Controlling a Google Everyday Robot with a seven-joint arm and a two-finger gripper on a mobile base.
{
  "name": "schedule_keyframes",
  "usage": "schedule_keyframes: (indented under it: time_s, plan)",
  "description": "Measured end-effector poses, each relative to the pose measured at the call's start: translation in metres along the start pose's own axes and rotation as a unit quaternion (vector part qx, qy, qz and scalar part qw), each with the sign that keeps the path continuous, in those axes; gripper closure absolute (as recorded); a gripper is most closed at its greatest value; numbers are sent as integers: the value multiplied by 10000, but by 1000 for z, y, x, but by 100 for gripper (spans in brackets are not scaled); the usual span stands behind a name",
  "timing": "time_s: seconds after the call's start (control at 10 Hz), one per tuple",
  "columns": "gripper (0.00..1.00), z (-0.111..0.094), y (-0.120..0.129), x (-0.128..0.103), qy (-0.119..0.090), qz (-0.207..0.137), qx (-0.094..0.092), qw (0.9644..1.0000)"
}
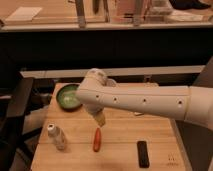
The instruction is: Knock the bottle over
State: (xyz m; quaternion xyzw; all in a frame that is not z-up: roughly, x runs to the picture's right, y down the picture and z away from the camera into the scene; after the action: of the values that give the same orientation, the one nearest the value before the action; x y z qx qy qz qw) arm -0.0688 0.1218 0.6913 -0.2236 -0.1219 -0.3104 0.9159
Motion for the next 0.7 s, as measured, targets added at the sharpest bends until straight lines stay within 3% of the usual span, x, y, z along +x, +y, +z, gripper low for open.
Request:
schedule_keyframes:
  time_s: [0.7]
  plan:
    - [20,7,-8,-10,-148,-431,119,9989]
